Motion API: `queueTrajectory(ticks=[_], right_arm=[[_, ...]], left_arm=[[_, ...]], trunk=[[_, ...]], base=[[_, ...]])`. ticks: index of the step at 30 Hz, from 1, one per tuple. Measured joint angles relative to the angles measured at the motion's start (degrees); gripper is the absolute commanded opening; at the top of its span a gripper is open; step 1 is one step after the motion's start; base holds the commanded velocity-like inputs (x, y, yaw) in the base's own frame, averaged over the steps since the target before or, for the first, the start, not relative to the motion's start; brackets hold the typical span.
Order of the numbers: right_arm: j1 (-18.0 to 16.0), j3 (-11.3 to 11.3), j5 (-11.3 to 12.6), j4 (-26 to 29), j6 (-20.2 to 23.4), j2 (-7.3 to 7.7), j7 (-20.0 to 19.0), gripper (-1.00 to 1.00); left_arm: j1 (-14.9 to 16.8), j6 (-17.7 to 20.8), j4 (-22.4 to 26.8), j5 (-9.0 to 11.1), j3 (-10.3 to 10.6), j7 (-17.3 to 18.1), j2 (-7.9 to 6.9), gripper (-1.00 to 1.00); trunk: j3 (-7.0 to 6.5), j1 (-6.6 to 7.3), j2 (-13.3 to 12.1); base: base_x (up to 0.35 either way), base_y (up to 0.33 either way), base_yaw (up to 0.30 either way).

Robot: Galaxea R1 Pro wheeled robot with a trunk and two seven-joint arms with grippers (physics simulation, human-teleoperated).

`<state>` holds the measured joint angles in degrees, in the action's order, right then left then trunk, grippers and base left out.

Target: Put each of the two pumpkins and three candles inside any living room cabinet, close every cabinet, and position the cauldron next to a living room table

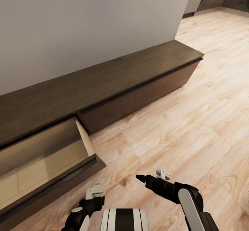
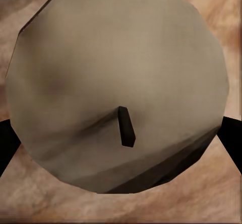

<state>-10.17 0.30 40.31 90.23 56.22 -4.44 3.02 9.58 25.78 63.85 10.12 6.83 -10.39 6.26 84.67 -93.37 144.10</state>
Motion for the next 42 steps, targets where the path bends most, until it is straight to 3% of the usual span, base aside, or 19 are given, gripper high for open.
queueTrajectory(ticks=[13, 22, 31, 42], right_arm=[[-0.15, -0.05, -0.09, -0.10, -0.09, 0.12, 0.04, 1.00], [-0.16, -0.56, -0.57, -0.35, -0.26, 0.15, 0.28, 1.00], [-0.17, -0.62, -1.26, -0.45, -0.24, 0.09, 7.52, 1.00], [-0.49, -0.62, -1.26, -1.60, -0.24, 0.15, 8.26, 1.00]], left_arm=[[0.00, 1.50, 0.38, 0.05, 0.08, 0.00, 0.00, -1.00], [0.02, 9.98, 4.81, -0.01, 0.12, 0.01, -0.14, -1.00], [0.01, 14.01, 6.43, -0.05, 0.13, -0.01, -0.11, -1.00], [0.02, 14.57, 6.54, -0.04, 0.13, 0.00, -0.10, -1.00]], trunk=[[-2.88, 0.34, -0.17], [-4.88, 0.58, -0.29], [-6.87, 0.81, -0.42], [-9.31, 1.07, -0.56]], base=[[-0.144, 0.000, 0.000], [-0.011, 0.000, 0.000], [-0.116, 0.000, 0.000], [-0.076, 0.000, 0.000]])
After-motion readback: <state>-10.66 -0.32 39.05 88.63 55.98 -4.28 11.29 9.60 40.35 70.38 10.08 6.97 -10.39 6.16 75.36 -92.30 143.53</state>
